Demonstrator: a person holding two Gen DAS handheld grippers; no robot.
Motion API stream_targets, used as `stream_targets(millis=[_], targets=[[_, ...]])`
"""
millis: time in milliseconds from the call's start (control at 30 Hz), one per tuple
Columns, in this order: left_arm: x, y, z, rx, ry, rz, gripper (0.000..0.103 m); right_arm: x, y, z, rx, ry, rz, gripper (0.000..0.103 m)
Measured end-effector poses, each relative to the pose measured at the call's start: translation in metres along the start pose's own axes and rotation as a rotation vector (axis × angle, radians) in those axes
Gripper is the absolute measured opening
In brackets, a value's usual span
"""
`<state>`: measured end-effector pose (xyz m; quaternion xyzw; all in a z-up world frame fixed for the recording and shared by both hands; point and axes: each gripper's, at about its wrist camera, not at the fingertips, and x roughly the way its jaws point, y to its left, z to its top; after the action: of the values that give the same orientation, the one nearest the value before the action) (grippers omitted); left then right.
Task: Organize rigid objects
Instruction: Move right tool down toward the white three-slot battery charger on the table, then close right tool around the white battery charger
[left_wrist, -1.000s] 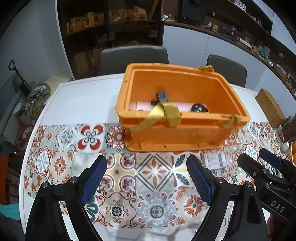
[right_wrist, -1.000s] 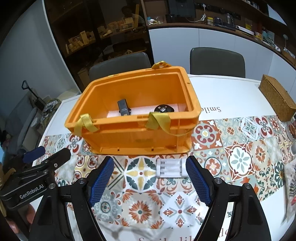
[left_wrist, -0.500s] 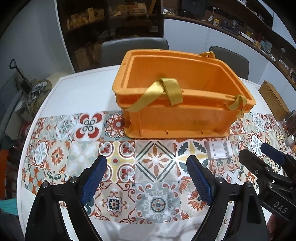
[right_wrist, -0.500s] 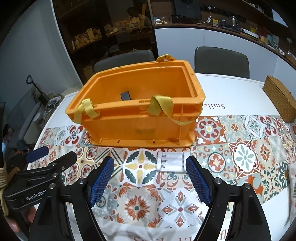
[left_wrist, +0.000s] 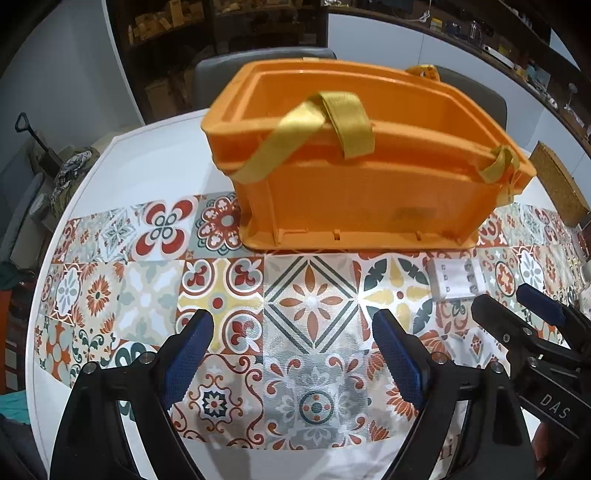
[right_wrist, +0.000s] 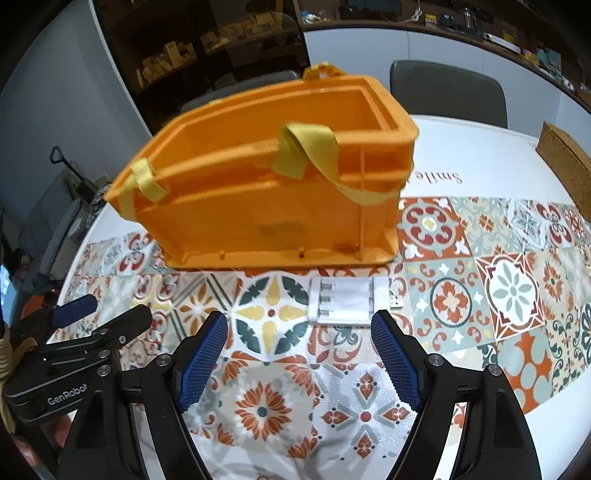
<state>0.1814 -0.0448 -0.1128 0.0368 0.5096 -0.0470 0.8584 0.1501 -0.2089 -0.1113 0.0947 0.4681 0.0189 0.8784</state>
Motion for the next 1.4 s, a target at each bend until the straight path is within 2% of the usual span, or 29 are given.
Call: stream_targets(millis=[533,733,1400], targets=[[0.043,-0.021,0.001,0.041,0.070,0.024,0.088,0.043,-0.021,-0.006,0.028,0.070,-0.063,0.080],[0.057,-0.023,0.000,0.046,0.091,0.027,0.088,0.058,-0.028,-0.007,0.032,0.100,-0.062,0.080],[0.080,-0.018,0.005,0.056,0.119,0.041,0.088,0.101,-0.017,0.013,-0.011,0.096,-0.136,0.080]])
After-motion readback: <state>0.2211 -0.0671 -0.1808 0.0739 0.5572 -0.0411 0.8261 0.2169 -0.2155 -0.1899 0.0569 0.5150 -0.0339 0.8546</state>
